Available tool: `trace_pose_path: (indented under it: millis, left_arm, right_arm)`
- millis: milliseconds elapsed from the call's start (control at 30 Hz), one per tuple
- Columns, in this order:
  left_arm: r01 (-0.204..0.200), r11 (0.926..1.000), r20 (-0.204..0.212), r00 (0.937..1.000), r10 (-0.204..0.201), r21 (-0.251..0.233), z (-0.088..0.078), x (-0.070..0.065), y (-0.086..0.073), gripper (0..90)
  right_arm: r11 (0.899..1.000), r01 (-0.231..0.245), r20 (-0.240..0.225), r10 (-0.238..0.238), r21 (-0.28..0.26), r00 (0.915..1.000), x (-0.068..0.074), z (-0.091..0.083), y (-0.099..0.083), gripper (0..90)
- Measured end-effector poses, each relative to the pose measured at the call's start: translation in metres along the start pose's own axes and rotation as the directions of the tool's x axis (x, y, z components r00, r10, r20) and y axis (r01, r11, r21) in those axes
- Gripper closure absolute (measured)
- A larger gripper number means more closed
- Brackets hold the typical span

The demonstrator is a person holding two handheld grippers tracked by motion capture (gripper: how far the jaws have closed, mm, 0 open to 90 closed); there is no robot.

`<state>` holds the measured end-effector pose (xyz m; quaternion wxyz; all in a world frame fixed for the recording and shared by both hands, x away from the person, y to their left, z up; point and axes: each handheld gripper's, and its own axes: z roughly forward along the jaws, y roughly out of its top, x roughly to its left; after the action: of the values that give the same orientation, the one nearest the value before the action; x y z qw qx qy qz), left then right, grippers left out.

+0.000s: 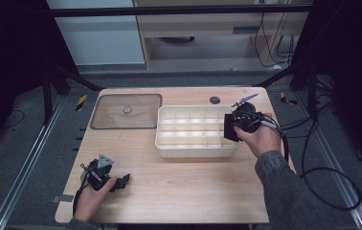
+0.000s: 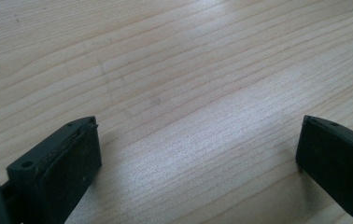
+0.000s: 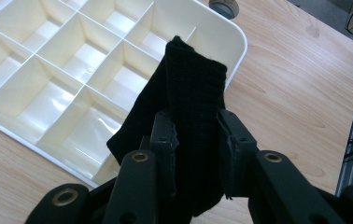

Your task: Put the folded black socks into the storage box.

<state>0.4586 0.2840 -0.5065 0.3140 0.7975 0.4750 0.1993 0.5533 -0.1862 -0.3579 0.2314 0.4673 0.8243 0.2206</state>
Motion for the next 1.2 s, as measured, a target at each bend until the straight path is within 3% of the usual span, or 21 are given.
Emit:
trace_pose_path:
  millis: [467, 1200]
  left_arm:
    - [0.004, 1.0000, 0.002, 1.0000, -0.004, -0.003, 0.000, 0.000, 0.000, 0.0]
    - [0.003, 1.0000, 0.002, 1.0000, -0.003, -0.003, 0.000, 0.000, 0.000, 0.0]
  right_arm:
    - [1.000, -0.001, -0.019, 0.001, 0.000, 0.9998, 0.003, 0.004, 0.004, 70.6]
    - [0.999, 0.025, -0.006, -0.025, 0.031, 0.9997, 0.009, 0.019, 0.002, 70.6]
